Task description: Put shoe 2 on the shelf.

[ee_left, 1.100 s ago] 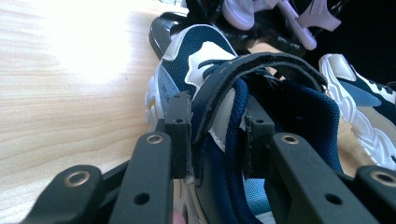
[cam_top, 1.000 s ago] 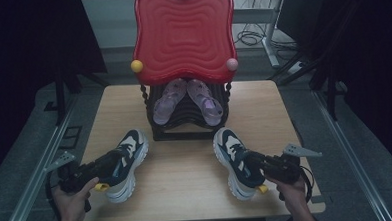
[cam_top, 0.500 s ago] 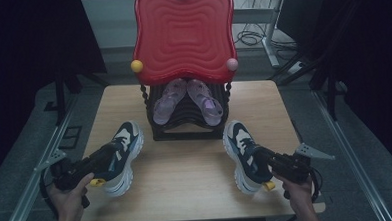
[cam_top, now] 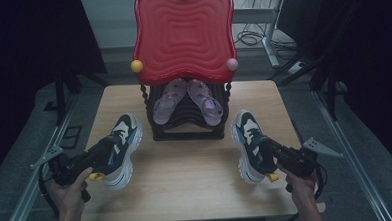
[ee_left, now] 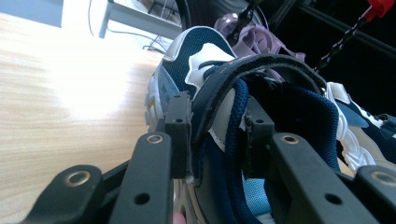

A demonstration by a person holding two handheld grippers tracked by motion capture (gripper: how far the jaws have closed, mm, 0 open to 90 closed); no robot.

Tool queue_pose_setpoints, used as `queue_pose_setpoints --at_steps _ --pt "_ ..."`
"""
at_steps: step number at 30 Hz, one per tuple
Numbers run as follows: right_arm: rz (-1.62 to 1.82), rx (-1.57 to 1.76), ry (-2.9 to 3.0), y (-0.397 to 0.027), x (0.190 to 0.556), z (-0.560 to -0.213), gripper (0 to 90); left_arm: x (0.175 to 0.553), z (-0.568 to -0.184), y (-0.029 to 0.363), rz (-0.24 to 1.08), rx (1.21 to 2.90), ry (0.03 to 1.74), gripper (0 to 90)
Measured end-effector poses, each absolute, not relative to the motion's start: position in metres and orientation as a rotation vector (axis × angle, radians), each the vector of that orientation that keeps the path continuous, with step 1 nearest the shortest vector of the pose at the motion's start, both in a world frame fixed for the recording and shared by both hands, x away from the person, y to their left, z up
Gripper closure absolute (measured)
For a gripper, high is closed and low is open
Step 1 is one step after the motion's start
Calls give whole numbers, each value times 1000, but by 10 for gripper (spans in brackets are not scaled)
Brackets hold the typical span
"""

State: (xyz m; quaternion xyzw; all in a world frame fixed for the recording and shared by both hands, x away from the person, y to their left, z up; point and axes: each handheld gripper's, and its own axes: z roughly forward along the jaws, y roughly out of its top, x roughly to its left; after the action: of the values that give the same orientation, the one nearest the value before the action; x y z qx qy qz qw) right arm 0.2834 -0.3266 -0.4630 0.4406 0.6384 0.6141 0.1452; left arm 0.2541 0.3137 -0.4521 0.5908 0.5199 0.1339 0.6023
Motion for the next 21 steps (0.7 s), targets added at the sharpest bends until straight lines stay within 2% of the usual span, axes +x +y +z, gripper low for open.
queue_pose_setpoints --at_steps 21 --pt "1836 1257 1698 -327 310 -436 713 277 -435 322 348 1288 1180 698"
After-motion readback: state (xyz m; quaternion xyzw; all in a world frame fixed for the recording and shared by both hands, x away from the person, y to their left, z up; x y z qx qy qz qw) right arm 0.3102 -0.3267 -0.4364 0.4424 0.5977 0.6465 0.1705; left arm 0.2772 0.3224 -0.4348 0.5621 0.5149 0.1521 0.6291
